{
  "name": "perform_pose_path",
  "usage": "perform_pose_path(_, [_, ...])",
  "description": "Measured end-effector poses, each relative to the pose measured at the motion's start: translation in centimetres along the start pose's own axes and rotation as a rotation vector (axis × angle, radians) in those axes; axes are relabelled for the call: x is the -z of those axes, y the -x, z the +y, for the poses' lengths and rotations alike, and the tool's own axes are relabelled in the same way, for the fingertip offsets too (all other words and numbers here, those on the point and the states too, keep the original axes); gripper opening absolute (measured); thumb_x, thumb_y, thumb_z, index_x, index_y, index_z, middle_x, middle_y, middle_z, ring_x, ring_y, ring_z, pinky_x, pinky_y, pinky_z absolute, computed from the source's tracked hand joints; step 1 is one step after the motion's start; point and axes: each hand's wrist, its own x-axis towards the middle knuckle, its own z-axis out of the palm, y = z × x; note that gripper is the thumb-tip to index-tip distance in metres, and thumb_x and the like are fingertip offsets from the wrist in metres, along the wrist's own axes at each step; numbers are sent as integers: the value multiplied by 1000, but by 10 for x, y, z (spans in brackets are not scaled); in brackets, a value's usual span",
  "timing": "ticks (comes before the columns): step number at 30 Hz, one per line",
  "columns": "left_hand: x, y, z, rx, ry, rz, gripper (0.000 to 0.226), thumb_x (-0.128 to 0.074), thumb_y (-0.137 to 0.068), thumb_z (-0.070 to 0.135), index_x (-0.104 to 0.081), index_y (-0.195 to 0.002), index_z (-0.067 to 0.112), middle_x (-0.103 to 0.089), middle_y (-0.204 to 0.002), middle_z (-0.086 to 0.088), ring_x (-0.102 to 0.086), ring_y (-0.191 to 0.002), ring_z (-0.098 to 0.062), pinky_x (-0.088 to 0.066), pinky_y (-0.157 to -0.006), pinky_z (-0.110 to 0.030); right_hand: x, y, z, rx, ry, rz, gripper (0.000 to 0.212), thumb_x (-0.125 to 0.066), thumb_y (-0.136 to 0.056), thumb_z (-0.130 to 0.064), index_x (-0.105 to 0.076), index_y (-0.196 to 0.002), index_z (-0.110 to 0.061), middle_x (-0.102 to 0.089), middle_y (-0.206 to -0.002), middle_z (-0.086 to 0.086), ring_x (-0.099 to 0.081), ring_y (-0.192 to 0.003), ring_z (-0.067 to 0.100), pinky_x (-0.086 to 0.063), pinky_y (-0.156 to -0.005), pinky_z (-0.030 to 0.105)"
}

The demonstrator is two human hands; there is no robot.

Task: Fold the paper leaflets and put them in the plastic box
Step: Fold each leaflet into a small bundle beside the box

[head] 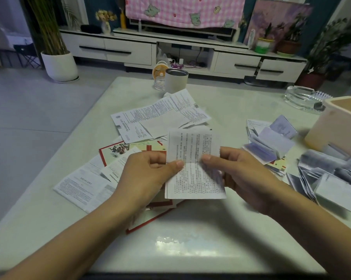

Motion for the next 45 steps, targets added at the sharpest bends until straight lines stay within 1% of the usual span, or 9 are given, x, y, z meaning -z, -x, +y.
perform_pose_path(10, [-3, -4, -2, 6, -93, -61, 8, -68, -83, 15, -72, -81, 9, -75, -76, -3, -72, -69, -15, -59, -71, -34, 3, 3, 12, 15, -107, 52, 38, -67, -62, -8, -67, -100, -3, -73, -94, 12, -71, -81, 17, -54, -64, 19])
perform_pose_path(18, [-8, -7, -4, 37, -133, -62, 11, -66, -85, 20, -71, -79, 12, -75, -77, -2, -72, -71, -17, -59, -75, -43, 7, 3, 13, 41, -127, 68, 39, -68, -62, -8, -67, -100, -3, -73, -96, 13, -71, -86, 21, -57, -73, 23])
perform_pose_path(21, [-7, -9, -4, 43, -148, -66, 13, -65, -86, 21, -71, -82, 11, -75, -76, 2, -72, -69, -14, -59, -74, -37, 9, 1, 12, 28, -137, 67, 38, -68, -64, -10, -67, -102, -1, -73, -98, 13, -70, -89, 22, -57, -77, 26])
perform_pose_path(24, [-9, -8, -2, 41, -169, -77, 14, -63, -87, 22, -70, -85, 10, -73, -75, 10, -70, -64, -6, -58, -61, -21, 13, -1, 11, 29, -108, 136, 24, -68, -67, -18, -68, -85, -2, -72, -94, 13, -69, -81, 20, -55, -73, 27])
perform_pose_path(27, [-11, -9, -3, 36, -162, -74, 18, -62, -87, 22, -68, -87, 4, -75, -77, 5, -71, -67, -12, -58, -65, -29, 15, -1, 9, 27, -74, 230, 14, -67, -78, -16, -65, -73, -4, -71, -83, 14, -66, -72, 20, -53, -69, 28])
perform_pose_path(34, [-5, -11, -3, 171, -96, -115, 16, -67, -83, 24, -65, -83, 8, -75, -85, 0, -72, -78, -16, -58, -75, -31, 13, -2, 12, 79, 56, 300, 28, -67, -80, -5, -60, -53, -10, -57, -59, 9, -49, -61, 21, -39, -59, 28])
perform_pose_path(37, [6, -16, 2, 72, -205, -136, 47, -70, -64, 51, -63, -102, 25, -70, -98, 6, -66, -91, -10, -54, -79, -29, 10, 2, 11, 82, 228, 156, 27, -69, -79, -4, -60, -54, -10, -53, -55, 7, -44, -53, 14, -36, -49, 16])
perform_pose_path(40, [4, -11, 6, -37, -327, -280, 49, -66, -57, 63, -71, -90, 27, -72, -88, 10, -65, -83, 1, -47, -78, -21, 1, 9, 11, 75, 315, 6, 18, -70, -78, -5, -63, -62, -4, -55, -60, 12, -47, -56, 17, -37, -49, 16])
perform_pose_path(45, [-9, -12, -3, -250, -422, -218, 18, -72, -78, 30, -70, -70, 15, -68, -68, -3, -56, -60, -4, -43, -61, -22, -7, 11, 17, 114, 316, -26, 19, -69, -79, 0, -61, -62, -6, -57, -61, 10, -49, -57, 12, -38, -51, 13])
